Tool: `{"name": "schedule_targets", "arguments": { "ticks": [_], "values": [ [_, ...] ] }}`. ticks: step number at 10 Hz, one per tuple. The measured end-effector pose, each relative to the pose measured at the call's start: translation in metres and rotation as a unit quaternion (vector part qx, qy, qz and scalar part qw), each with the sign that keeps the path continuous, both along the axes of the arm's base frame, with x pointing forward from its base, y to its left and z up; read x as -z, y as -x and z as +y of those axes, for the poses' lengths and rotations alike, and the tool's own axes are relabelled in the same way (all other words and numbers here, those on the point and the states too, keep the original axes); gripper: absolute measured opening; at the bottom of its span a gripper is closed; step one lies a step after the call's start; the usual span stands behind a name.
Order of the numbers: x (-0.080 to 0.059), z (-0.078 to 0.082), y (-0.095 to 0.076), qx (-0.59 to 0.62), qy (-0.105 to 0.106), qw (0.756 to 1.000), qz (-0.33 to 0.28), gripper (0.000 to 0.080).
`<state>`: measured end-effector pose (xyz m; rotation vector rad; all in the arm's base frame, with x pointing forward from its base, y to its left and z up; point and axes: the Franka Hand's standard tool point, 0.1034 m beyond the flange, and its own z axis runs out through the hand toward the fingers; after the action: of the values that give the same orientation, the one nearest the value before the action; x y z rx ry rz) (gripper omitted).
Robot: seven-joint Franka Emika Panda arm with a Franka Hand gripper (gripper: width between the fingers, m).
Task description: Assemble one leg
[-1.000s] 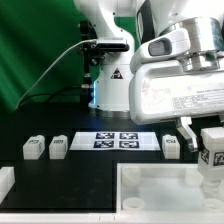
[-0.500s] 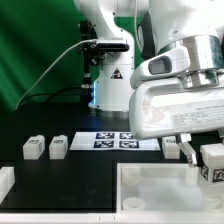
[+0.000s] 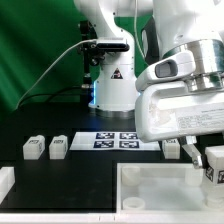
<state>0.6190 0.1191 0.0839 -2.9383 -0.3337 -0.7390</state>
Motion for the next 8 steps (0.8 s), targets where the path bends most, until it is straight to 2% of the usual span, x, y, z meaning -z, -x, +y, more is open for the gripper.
{"name": "schedule_targets", "arguments": {
  "ticks": [2, 3, 7, 8],
  "values": [
    [0.006, -0.002, 0.004, 0.000, 0.002, 1.000, -0.007, 0.0293],
    [0.013, -0.002, 0.005, 0.001, 0.001, 1.000, -0.009, 0.0293],
    [0.014, -0.002, -0.001, 0.007, -0.002, 0.999, -0.046, 0.0293],
    [0.014, -0.002, -0.001, 0.007, -0.002, 0.999, -0.046, 0.0389]
  ]
}}
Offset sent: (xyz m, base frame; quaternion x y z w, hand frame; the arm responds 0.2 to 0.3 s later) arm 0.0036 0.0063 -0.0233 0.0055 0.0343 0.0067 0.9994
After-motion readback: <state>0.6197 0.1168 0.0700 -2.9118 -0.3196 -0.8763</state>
